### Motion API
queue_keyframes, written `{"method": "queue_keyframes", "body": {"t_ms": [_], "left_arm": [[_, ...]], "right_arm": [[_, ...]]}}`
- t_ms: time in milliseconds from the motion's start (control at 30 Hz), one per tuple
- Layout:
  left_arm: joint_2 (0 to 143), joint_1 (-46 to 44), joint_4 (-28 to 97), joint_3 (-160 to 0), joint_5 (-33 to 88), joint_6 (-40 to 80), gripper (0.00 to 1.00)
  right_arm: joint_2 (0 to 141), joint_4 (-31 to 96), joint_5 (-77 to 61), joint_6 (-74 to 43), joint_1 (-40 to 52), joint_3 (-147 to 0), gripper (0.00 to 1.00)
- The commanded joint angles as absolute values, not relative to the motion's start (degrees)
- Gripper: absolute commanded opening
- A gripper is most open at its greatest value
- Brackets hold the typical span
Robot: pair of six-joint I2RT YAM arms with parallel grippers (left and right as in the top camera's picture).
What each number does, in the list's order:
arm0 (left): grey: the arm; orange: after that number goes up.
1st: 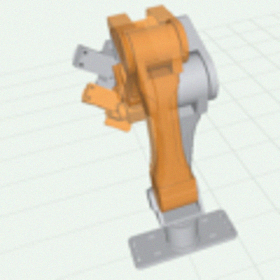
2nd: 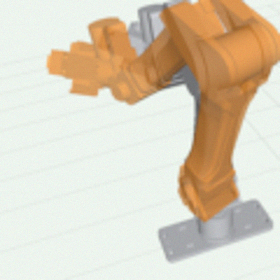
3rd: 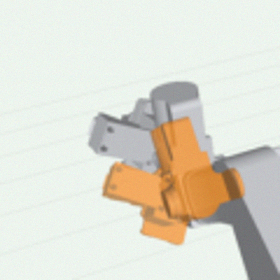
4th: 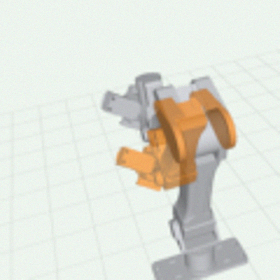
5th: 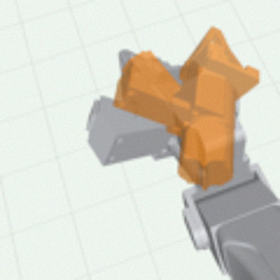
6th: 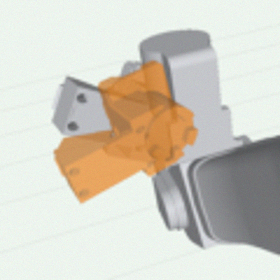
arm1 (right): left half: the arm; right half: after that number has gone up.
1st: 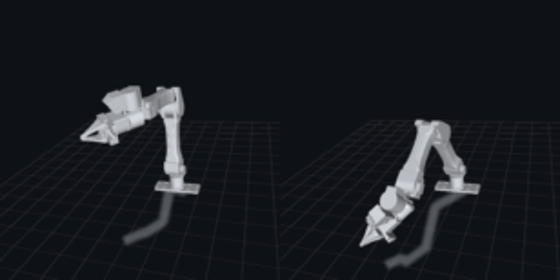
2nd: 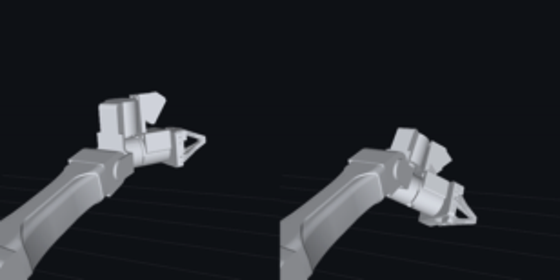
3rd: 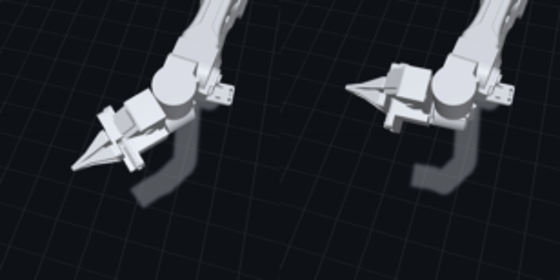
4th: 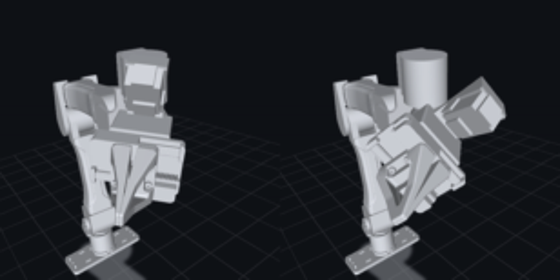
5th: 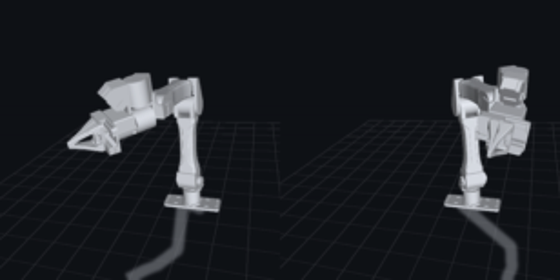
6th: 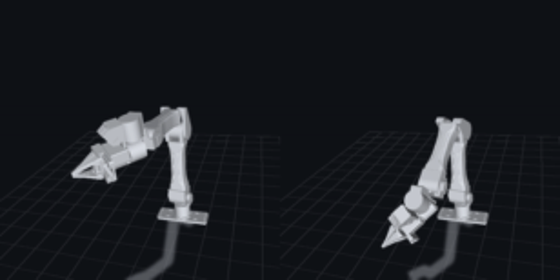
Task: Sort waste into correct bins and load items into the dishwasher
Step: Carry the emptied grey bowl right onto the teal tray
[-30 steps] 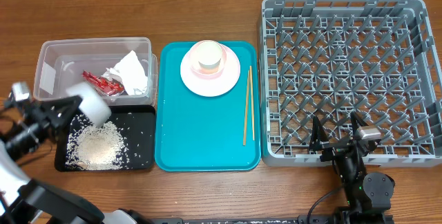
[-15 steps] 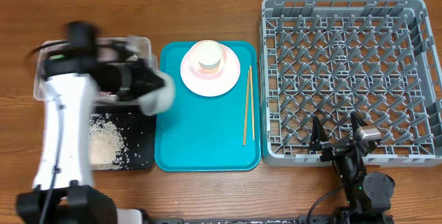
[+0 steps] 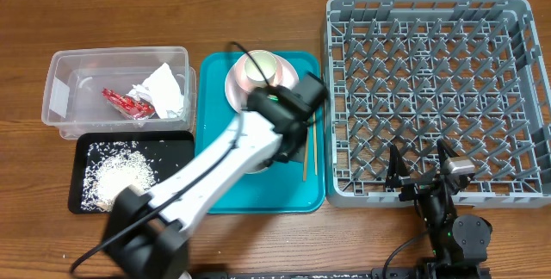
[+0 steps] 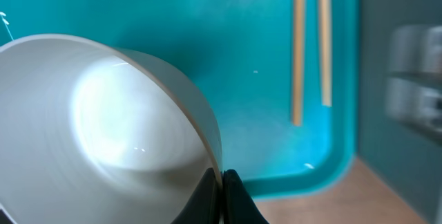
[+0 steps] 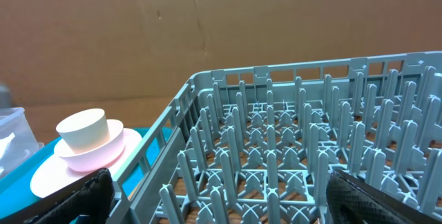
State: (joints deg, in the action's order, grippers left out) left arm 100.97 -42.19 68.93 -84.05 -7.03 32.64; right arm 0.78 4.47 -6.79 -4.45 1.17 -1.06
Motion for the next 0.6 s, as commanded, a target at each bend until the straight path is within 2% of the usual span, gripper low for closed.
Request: {"method": "queue_keyframes", "body": {"t_ms": [0,567], "left_arm": [[104.18,-43.16,68.95,-84.93,-15.68,36.42,0.04],[105.65,-40.49,68.45,-81.67,-12.60,36.47,0.04]], "right_arm": [[0.19,4.14,-6.52,-4.67,0.99,-0.45,1.00],[0.19,4.14,-6.52,-4.64,0.99,-0.45,1.00]]}}
